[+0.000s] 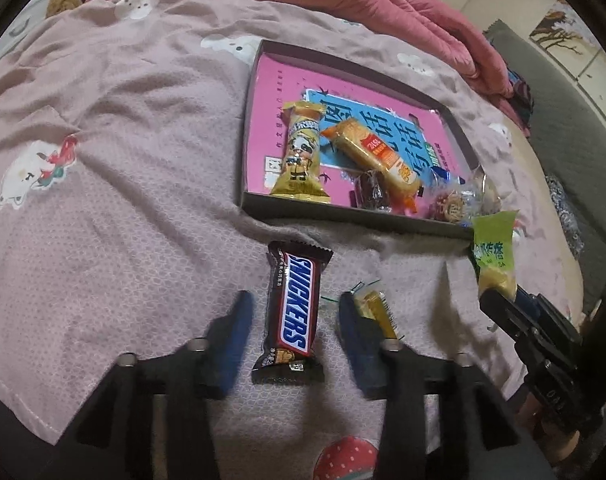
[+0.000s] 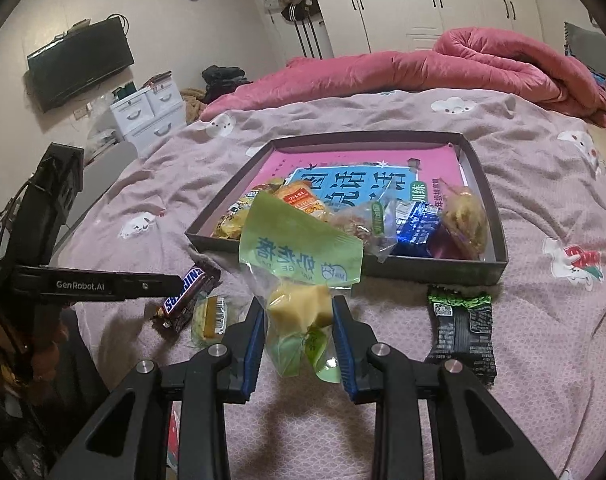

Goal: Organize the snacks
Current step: 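Grasp the Snickers bar with left tool while right tool grasps the green-labelled bag, then lift and carry the Snickers bar and green-labelled bag over the tray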

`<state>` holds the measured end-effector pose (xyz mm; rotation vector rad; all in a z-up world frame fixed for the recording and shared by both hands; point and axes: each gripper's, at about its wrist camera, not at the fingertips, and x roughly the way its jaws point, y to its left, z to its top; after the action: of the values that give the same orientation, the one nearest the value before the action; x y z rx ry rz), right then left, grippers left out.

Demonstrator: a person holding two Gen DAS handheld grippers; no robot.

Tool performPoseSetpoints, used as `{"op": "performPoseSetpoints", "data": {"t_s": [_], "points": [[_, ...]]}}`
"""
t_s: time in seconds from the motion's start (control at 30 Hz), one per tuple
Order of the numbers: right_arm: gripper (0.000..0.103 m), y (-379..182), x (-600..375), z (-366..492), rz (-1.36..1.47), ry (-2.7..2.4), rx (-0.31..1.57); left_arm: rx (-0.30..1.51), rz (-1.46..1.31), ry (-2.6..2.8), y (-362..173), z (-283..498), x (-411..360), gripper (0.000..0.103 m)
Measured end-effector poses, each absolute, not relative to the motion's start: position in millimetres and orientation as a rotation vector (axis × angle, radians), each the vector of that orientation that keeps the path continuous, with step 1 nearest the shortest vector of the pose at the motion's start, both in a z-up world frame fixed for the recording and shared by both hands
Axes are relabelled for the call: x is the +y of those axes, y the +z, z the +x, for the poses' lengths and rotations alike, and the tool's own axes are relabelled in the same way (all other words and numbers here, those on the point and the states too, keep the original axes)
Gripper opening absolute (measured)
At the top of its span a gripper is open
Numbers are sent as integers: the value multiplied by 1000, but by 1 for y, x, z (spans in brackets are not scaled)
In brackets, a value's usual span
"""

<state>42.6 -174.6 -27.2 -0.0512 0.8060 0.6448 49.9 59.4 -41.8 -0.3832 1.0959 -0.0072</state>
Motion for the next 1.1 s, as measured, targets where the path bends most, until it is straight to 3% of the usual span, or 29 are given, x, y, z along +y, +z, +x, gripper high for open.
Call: {"op": "performPoseSetpoints", "data": {"t_s": [0.47, 0.6, 0.67, 1.1], "points": [[32, -28, -175, 43, -42, 639, 806, 1169, -288, 33, -63, 54, 49, 48], [32, -27, -175, 43, -42, 635, 797, 1163, -212, 39, -67, 57, 42, 29], [32, -25, -175, 41, -45, 642, 784, 1155, -203, 33, -66, 57, 42, 29], [32, 9, -179, 32, -61, 638, 644, 972, -284, 9, 0, 42, 56, 29]]}}
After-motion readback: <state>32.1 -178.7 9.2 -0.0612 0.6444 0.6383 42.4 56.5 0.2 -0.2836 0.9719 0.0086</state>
